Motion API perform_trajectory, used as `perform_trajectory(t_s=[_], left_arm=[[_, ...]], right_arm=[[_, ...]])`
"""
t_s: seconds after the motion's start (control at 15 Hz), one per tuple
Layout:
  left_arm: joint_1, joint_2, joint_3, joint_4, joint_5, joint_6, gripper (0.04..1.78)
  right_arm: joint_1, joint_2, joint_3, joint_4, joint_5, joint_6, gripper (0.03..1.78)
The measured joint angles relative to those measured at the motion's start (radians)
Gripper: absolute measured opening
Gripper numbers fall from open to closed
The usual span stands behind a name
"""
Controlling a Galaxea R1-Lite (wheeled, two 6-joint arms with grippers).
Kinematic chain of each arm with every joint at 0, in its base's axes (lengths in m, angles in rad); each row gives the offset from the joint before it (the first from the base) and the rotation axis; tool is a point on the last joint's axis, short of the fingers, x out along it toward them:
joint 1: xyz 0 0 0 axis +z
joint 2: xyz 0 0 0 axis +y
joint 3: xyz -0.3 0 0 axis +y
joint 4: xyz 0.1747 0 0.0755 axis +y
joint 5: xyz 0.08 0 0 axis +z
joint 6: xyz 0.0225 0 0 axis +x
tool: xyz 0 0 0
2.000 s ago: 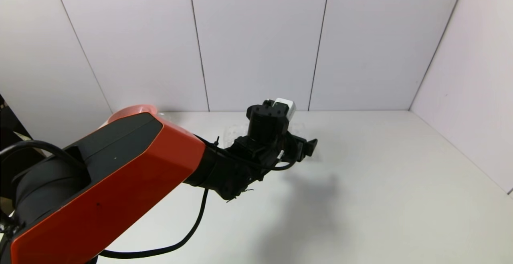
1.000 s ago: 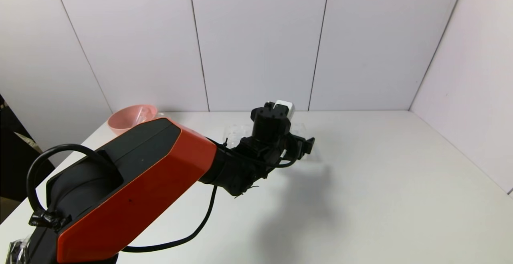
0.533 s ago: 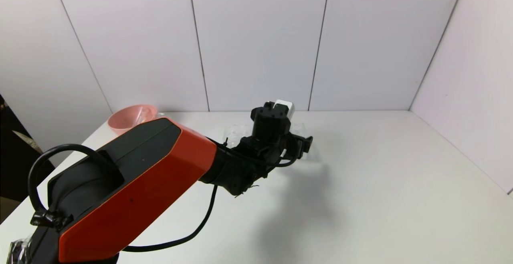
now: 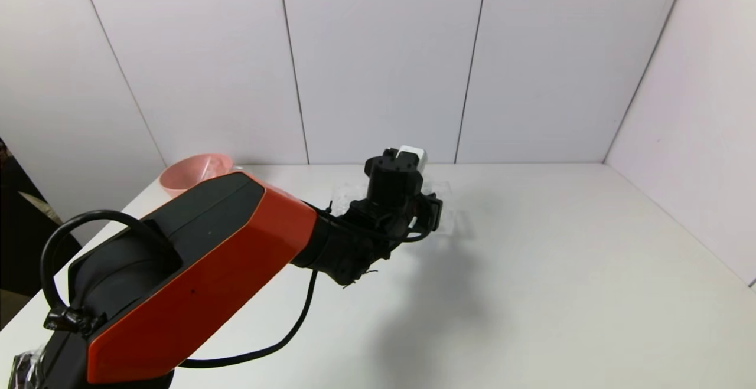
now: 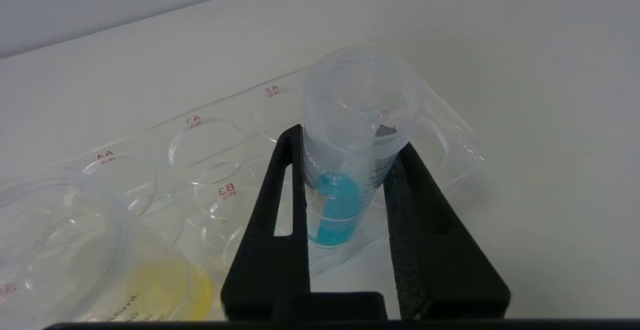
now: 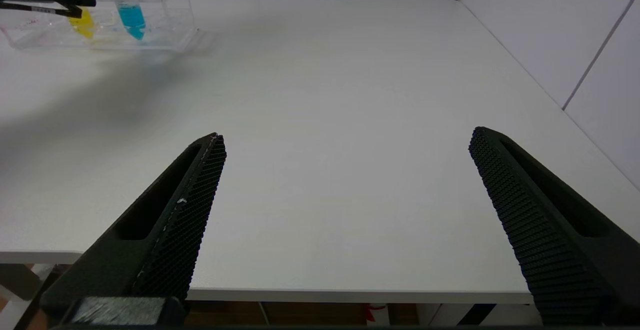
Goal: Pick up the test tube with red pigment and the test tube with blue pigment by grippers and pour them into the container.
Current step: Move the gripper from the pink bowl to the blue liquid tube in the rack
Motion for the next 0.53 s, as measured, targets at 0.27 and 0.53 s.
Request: perform_trajectory(t_s=[0.27, 0.53], left_arm=[[-0.004, -0.004, 0.007, 0.001, -0.003, 0.002, 0.44], [-0.007, -0.009, 0.008, 0.004, -0.004, 0.003, 0.44]], right_arm=[[0.0, 0.0, 0.0, 0.0, 0.0, 0.0, 1.77], [0.0, 0.0, 0.0, 0.0, 0.0, 0.0, 1.77]])
